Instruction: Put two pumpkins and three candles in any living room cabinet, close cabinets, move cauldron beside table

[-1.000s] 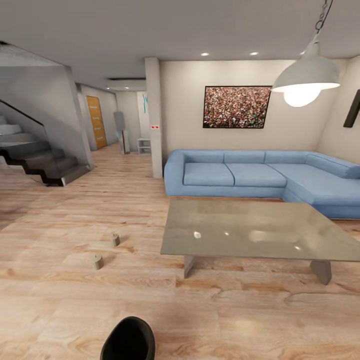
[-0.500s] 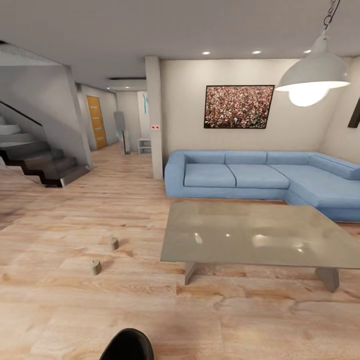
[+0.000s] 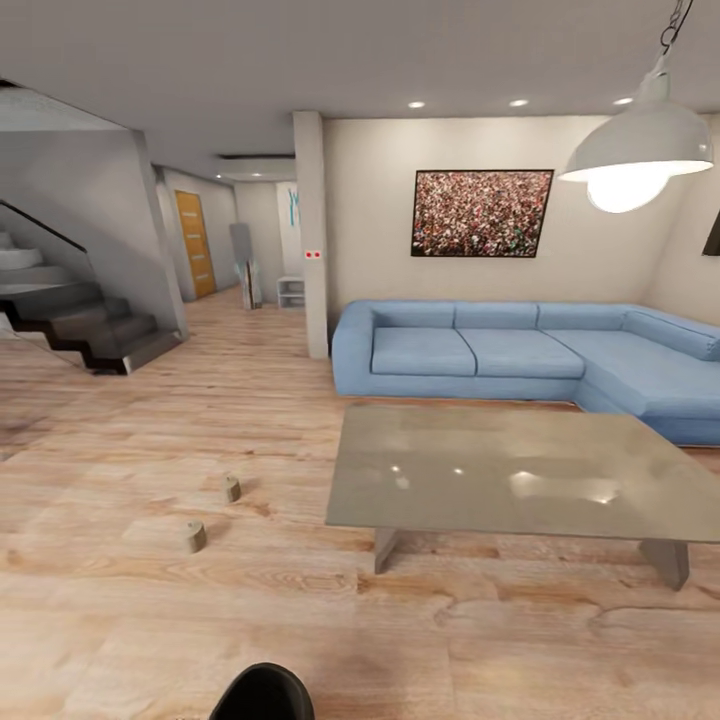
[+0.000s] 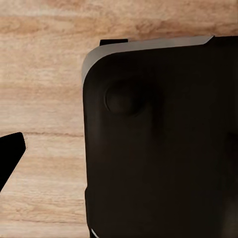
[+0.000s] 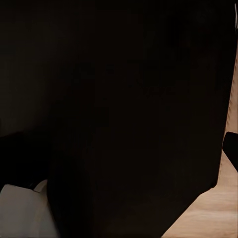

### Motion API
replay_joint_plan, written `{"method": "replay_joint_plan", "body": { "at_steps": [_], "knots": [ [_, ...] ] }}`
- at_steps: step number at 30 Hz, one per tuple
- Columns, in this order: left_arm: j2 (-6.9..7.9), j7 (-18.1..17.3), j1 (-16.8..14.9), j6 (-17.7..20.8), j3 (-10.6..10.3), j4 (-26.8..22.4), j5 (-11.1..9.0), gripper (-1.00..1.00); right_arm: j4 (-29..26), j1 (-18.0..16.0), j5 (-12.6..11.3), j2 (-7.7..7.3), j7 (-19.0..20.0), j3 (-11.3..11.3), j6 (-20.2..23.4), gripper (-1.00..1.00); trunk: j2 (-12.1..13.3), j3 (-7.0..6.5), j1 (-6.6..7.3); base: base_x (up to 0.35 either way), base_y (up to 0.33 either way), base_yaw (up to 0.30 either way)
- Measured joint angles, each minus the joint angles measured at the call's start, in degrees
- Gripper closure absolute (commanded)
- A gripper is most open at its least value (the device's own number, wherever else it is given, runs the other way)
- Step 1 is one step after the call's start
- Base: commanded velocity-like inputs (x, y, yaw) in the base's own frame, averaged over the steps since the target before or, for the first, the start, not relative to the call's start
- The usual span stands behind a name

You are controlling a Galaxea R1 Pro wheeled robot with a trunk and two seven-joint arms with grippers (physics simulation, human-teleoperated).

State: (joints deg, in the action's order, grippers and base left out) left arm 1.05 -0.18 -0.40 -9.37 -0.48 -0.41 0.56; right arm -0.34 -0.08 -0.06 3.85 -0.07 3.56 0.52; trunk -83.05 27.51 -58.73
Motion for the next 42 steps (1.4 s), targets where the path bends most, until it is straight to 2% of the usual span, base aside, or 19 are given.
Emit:
{"method": "replay_joint_plan", "body": {
  "at_steps": [21,42],
  "knots": [
    [0.0,0.02,0.03,-0.19,0.0,0.01,0.07,-1.0,0.03,0.0,0.22,0.05,-0.01,-0.11,-0.01,-1.0,0.0,1.14,0.0,0.004,0.01,0.214],
    [0.0,0.02,0.0,-0.19,0.0,0.0,0.08,-1.0,0.03,0.0,0.32,0.42,-0.01,-0.18,-0.02,-1.0,0.0,2.34,0.0,0.092,-0.005,0.228]
  ]
}}
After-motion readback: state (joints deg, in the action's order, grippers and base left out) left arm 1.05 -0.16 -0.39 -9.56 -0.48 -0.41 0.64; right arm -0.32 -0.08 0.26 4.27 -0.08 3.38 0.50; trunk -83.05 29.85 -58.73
